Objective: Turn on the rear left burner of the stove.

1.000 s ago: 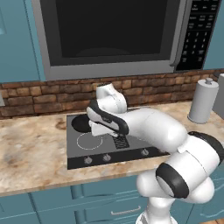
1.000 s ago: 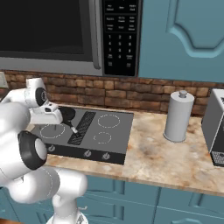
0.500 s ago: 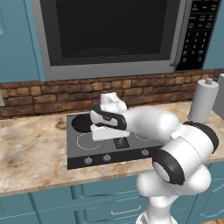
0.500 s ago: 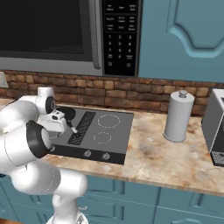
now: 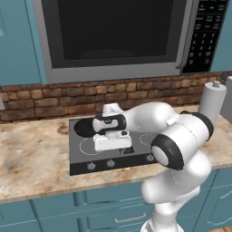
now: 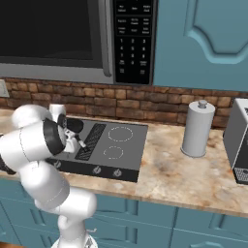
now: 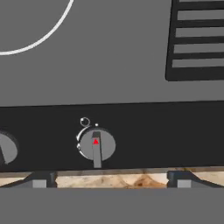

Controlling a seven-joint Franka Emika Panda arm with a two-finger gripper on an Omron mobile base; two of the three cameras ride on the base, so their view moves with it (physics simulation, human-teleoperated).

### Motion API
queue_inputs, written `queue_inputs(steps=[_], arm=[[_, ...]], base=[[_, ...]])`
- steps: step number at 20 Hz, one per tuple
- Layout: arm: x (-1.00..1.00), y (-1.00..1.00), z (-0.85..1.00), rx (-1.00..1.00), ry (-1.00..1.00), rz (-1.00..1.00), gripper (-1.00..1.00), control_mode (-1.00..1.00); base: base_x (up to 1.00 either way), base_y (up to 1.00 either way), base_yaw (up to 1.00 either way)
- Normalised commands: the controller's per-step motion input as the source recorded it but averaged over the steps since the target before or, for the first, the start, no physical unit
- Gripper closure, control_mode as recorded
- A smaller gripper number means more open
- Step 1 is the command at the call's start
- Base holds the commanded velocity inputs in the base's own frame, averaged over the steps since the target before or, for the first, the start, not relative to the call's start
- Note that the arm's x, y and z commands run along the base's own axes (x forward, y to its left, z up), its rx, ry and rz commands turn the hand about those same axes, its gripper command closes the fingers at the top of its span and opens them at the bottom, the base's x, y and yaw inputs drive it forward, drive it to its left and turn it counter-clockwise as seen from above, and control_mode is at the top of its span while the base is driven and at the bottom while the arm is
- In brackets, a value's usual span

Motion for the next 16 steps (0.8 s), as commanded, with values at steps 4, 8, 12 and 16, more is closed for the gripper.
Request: queue_inputs(steps=[4, 8, 12, 16], arm=[[0.14, 0.0, -0.31, -0.12, -0.01, -0.04, -1.0, -1.0], [0.09, 0.03, -0.24, -0.06, -0.01, 0.0, -1.0, -1.0], [-0.01, 0.06, -0.03, 0.0, 0.0, 0.0, -1.0, -1.0], [-0.18, 0.0, 0.0, 0.0, 0.0, 0.0, -1.0, -1.0]], base=[[0.0, 0.0, 0.0], [0.0, 0.0, 0.0], [0.0, 0.0, 0.0], [0.0, 0.0, 0.0]])
